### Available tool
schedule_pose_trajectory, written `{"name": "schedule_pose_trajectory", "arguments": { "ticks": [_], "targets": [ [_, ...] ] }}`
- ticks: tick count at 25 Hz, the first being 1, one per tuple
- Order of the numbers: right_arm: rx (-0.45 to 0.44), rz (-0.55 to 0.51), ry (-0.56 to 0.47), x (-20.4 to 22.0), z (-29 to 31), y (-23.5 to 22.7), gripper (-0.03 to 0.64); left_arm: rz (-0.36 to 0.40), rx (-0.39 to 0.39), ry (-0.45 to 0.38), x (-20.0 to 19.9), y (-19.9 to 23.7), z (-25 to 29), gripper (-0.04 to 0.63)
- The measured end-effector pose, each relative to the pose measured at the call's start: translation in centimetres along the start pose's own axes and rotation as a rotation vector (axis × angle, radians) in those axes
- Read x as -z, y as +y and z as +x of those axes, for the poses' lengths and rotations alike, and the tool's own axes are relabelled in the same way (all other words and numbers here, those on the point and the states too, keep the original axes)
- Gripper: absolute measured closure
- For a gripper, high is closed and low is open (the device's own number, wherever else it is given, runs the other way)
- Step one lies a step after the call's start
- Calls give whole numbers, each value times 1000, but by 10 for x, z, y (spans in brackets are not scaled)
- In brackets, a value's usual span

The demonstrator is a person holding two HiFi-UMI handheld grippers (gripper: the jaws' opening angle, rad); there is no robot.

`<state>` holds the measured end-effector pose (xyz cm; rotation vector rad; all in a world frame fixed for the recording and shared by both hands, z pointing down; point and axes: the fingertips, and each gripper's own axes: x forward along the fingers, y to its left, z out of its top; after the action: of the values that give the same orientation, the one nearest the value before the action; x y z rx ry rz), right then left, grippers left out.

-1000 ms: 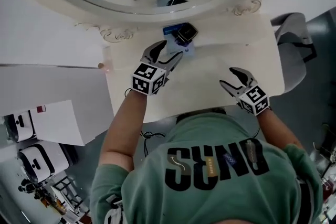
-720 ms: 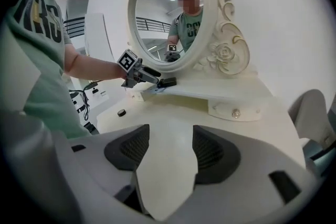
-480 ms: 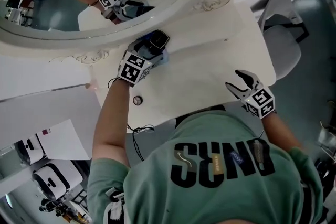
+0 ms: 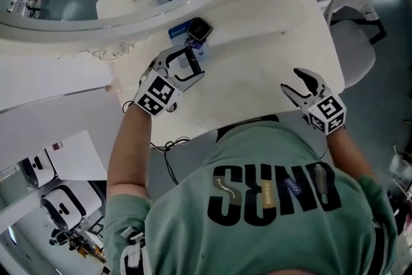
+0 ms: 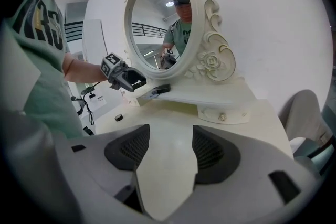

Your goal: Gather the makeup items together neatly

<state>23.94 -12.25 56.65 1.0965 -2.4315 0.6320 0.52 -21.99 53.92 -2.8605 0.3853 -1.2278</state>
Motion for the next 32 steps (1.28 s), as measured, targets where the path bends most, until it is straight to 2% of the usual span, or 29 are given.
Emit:
{"name": "schedule_pose_trajectory", "arguments": {
  "ticks": [2,4,7,12,14,18,21,25,28,32],
  "targets": [
    [-18,-9,-2,-3,8,8,365,17,46,-3,12,-38,-3,253],
    [-43,-18,3,-4,18,19,365,-8,74,21,37,-70,3,253],
    [-79,-35,17,-3,28,35,365,-46,73,74,82,-102,16,253],
    [-99,-55,46,2,36,49,365,-97,16,114,133,-111,32,253],
    [-101,-61,58,3,38,53,365,-85,8,138,145,-111,38,253],
    [-100,-68,72,3,39,58,365,-51,25,181,159,-113,50,253],
    [-93,-68,71,-1,38,58,365,-59,46,213,167,-114,54,253],
    [-93,-79,51,-21,43,61,365,-110,19,144,152,-109,43,252],
    [-105,-108,33,-46,58,65,365,-167,-52,20,125,-96,11,252],
    [-119,-160,9,-89,97,71,364,-287,-162,-157,96,-82,-54,253]
  ]
}}
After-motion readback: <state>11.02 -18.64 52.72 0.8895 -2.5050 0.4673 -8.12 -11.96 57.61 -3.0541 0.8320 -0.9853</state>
